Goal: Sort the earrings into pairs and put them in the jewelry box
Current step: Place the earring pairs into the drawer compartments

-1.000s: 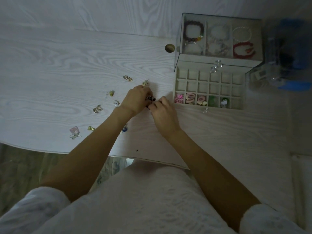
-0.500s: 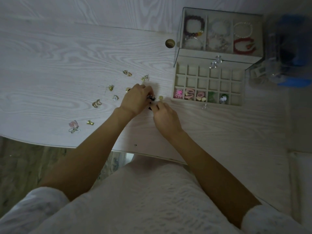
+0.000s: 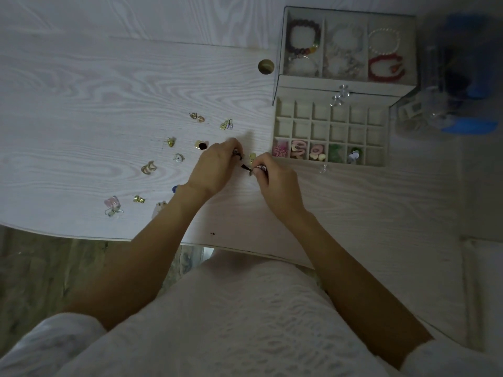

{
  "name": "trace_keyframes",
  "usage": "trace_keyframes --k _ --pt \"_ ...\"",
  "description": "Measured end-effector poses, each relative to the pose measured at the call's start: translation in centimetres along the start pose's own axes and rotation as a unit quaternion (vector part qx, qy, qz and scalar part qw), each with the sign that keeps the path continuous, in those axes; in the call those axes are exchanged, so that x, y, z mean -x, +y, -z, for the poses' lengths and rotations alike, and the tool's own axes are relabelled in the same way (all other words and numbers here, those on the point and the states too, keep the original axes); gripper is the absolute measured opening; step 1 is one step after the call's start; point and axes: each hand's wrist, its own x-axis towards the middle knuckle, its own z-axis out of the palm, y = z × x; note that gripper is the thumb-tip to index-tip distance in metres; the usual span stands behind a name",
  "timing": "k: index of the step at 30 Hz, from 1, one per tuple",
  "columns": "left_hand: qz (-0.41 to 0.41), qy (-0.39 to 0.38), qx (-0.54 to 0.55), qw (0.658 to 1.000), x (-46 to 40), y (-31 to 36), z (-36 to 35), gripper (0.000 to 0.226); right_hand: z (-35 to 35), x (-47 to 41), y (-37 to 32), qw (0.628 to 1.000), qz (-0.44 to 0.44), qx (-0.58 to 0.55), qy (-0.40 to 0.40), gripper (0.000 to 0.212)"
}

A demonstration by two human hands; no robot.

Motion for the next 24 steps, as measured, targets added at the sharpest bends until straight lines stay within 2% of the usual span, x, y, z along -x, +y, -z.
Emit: trace_keyframes --k 4,7,14,19,24 --pt "-0.014 0.077 0.100 0.992 -0.2 1.9 1.1 0.008 1.9 -1.3 -0.9 0.998 0.009 -0.052 0.028 0.008" --pt "-0.020 0.102 0.163 0.981 -1.4 4.2 1.8 0.008 3.8 -2.8 -1.1 0.995 -0.003 -0.074 0.065 0.009" --pt "0.066 0.115 0.249 0.959 -6.0 6.8 0.1 0.011 5.6 -6.7 1.5 0.986 -0.079 -0.099 0.108 0.008" --pt "0.060 0.103 0.177 0.977 -7.3 6.7 -1.6 0.013 5.9 -7.9 2.5 0.985 -0.092 -0.087 0.121 0.007" --pt "0.039 0.083 0.123 0.988 -7.4 6.2 -2.1 0.020 5.5 -8.4 2.9 0.992 -0.092 -0.046 0.075 0.010"
